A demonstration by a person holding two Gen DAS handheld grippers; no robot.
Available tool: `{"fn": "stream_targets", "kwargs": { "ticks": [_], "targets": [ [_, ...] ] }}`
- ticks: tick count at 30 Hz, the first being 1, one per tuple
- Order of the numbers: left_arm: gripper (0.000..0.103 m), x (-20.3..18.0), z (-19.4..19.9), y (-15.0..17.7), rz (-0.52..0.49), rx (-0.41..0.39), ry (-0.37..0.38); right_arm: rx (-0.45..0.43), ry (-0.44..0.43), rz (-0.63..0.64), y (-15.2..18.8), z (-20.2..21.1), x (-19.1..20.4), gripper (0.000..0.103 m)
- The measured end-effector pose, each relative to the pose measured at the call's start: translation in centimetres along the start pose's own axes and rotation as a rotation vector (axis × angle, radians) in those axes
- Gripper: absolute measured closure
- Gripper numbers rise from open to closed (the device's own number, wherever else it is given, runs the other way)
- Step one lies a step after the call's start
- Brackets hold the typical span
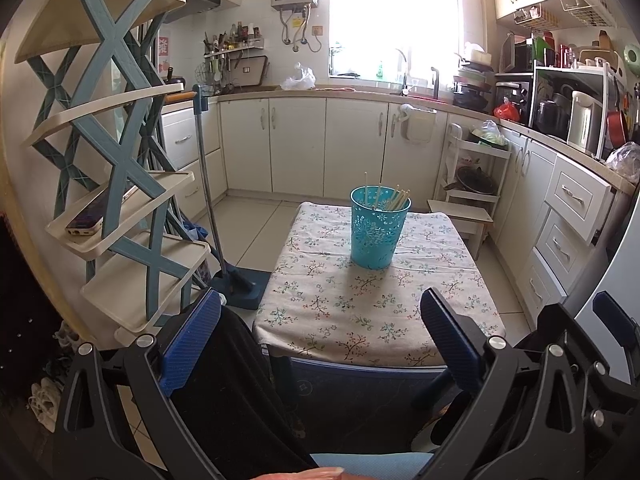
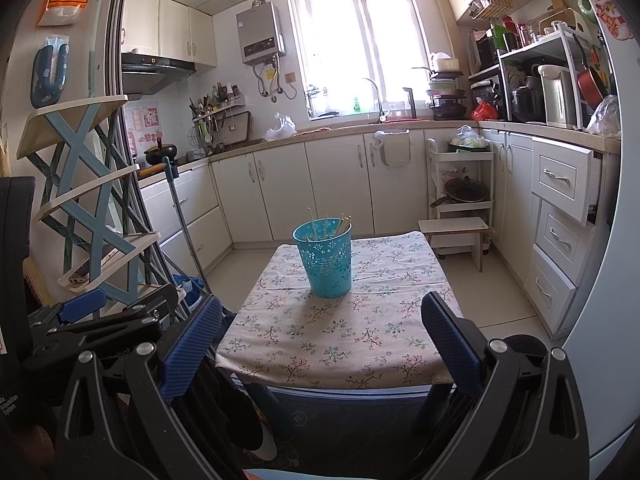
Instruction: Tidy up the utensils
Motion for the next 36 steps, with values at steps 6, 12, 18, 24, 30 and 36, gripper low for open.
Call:
{"fn": "stream_targets", "kwargs": {
  "ticks": [6,12,18,24,30,36],
  "targets": [
    [0.006,0.1,-0.4,0.0,-0.003,0.008,0.004,-0.004,0.018,-0.008,0.1,-0.3,-0.5,0.007],
    [0.006,0.6,-1.3,0.0,0.006,0.025,-0.005,0.026,0.023,-0.008,0.8,-1.4,-0.2,0.007],
    [0.006,0.8,-1.7,0.1,0.008,0.035,-0.007,0.049,0.019,-0.002,1.0,-1.9,0.2,0.007],
    [0.006,0.6,-1.9,0.3,0.000,0.040,-0.006,0.051,0.021,-0.005,1.0,-1.9,0.1,0.007],
    [0.006,0.6,-1.9,0.4,0.000,0.040,-0.006,0.050,0.020,-0.007,0.9,-1.9,0.0,0.007],
    [0.006,0.5,-1.6,0.3,-0.003,0.038,-0.008,0.051,0.020,-0.007,1.0,-1.9,-0.1,0.007]
  ]
}}
Point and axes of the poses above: each gripper's, at about its wrist camera, not at the fingertips, and z roughly against the way its jaws point, x to its left, y to its underside, the point moved 8 cm from there along -z, roughly the way its jaws point, and after that the axes turned 4 degrees about -y, right-handed, at the moved point
